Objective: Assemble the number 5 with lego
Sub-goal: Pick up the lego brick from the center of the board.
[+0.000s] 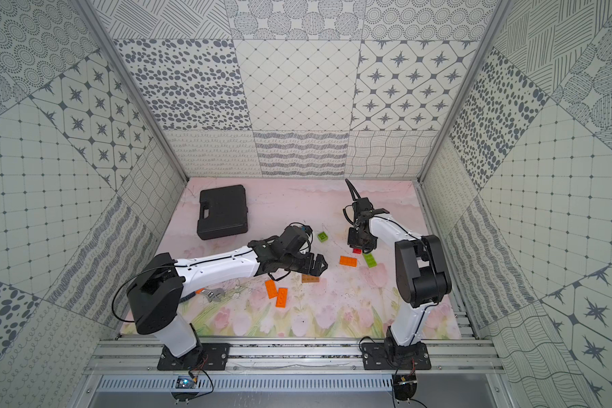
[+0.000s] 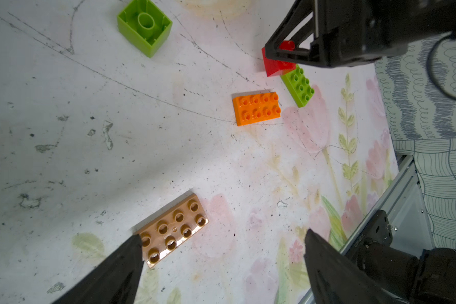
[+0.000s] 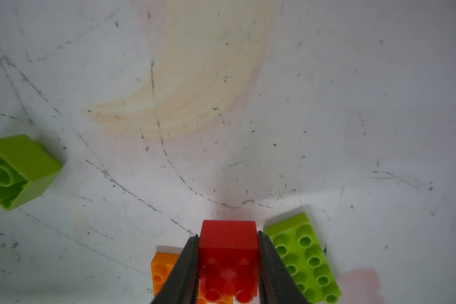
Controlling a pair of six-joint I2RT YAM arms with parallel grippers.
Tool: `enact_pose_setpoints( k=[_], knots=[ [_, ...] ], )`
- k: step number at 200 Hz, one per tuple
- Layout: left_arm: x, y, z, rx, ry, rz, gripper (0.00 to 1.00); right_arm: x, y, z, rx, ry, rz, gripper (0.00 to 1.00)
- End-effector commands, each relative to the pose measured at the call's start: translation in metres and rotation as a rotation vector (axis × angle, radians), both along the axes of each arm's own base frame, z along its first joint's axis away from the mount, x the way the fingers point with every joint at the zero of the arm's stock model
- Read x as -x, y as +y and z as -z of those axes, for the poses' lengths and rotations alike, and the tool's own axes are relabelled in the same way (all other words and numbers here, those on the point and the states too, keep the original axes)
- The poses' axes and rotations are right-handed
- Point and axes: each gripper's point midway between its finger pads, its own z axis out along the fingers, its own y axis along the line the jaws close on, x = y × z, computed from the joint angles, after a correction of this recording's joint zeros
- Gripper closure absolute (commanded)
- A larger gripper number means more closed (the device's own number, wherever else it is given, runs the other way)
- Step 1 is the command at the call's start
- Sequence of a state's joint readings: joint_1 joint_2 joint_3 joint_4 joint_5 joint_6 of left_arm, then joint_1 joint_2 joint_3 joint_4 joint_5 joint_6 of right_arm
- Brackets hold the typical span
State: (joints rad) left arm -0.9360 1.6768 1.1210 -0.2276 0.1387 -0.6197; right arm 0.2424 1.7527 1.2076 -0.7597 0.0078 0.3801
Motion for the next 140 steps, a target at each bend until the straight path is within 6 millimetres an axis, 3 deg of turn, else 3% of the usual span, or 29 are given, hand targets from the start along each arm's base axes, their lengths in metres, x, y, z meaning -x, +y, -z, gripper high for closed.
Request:
enact_pose_setpoints(
  k=[1, 36, 58, 84, 140],
  knots=[
    [-0.005, 0.009, -0.011, 0.008, -0.059, -0.036, 0.01, 0.013, 0.018, -0.022, -0.037, -0.038, -0.015, 0.69],
    [-0.006, 0.033, -0.017, -0.005, -0.114, -0.102, 0.01, 0.043, 0.055, -0.027, -0.046, -0.021, -0.078, 0.68],
    [-0.004, 0.053, -0.019, -0.007, -0.153, -0.157, 0.01, 0.063, 0.088, -0.031, -0.073, -0.023, -0.126, 0.68],
    [0.001, 0.074, -0.020, 0.017, -0.186, -0.204, 0.01, 0.083, 0.118, -0.025, -0.084, -0.001, -0.164, 0.68],
    [0.011, 0.097, -0.018, 0.040, -0.193, -0.250, 0.01, 0.103, 0.147, -0.010, -0.068, 0.047, -0.208, 0.67]
  ],
)
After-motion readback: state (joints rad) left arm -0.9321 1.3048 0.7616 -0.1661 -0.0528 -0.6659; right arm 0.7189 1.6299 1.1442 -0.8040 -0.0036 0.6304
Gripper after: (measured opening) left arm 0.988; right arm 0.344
